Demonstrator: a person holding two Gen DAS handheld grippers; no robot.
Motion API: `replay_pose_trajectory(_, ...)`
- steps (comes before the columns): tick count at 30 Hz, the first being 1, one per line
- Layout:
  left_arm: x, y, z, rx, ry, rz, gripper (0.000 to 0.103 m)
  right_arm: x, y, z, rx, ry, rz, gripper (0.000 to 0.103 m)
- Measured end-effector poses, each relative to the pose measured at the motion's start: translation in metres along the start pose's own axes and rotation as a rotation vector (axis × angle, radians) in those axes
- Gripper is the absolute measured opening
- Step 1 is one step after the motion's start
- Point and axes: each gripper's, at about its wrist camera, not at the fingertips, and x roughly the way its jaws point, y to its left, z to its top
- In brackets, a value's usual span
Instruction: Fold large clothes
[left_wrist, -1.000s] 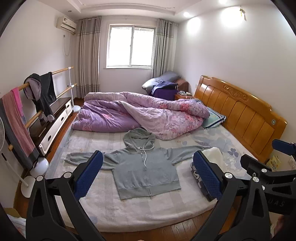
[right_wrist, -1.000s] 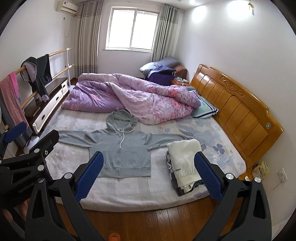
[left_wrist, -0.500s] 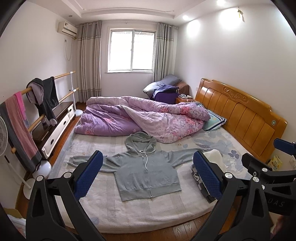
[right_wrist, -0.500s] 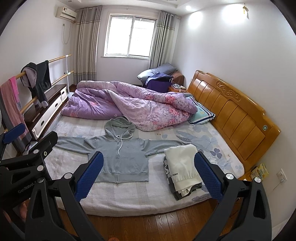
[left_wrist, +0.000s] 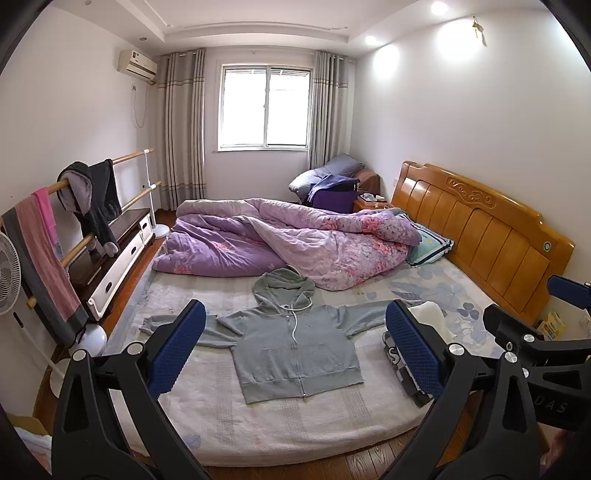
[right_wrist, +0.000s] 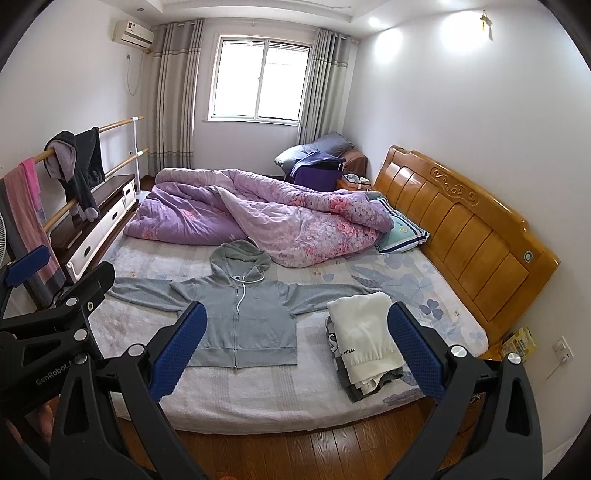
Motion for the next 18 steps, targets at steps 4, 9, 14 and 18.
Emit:
replay_pose_trajectory(4, -0.0044, -0.002, 0.0017, -0.001, 0.001, 0.004, 0.098, -0.0012, -0.0002, -0.0014, 0.003, -0.001, 0.001, 0.095)
replay_pose_trajectory(9, -0.0095, -0.0039, 0.0012, -0.003, 0.001, 0.014, 0.098, -0.003, -0.0002, -0.0017, 0.006, 0.001, 0.004, 0.095)
replay_pose_trajectory(14, -0.0111, -0.0047, 0.0026, -0.004, 0.002, 0.016, 0.098, -0.0032, -0.0021, -0.0012, 0.005, 0.001, 0.006, 0.095)
replay_pose_trajectory(18, -0.0108, -0.004, 0.002, -0.003, 0.004, 0.013, 0.098, -0.0036, -0.0021, -0.0012, 0.005, -0.001, 0.005, 0.095)
